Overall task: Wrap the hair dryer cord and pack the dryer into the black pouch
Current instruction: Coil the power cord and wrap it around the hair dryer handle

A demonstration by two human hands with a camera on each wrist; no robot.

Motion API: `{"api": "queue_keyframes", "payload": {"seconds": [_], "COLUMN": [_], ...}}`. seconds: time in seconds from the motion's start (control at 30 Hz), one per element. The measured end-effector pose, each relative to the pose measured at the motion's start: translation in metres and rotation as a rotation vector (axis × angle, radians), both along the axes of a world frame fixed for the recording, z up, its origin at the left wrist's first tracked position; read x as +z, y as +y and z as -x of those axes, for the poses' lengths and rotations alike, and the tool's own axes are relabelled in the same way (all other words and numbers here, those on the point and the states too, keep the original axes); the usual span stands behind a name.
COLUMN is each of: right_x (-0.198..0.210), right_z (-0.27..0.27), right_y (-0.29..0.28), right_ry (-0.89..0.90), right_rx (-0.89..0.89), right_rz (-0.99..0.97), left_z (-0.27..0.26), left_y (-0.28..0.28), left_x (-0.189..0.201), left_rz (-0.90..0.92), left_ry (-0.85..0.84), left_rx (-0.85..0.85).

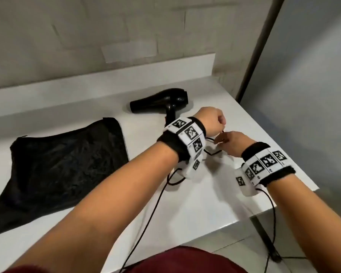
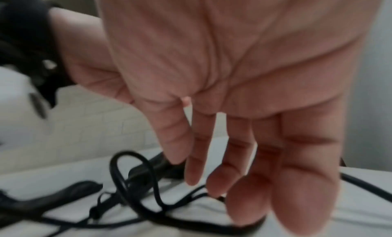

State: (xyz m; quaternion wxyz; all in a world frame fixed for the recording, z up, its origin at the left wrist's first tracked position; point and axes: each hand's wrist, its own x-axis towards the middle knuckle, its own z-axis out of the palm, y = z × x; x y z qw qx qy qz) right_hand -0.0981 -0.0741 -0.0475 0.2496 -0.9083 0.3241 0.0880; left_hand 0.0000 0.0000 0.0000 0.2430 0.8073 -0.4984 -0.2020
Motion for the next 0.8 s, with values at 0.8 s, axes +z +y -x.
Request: {"api": "queue_keyframes", "payload": {"seconds": [0.8], "right_x": [-0.013], "right_z": [-0.004], "right_y": [-0.016], "right_ry": [0.227], "right_rx": [0.211], "right_rz": [-0.088], "left_z": [-0.001], "left_y": [-0.053], "left_x": [-0.06], "left_rz": [-0.318], "left_ry": [-0.01], "left_rx": [-0.157]}}
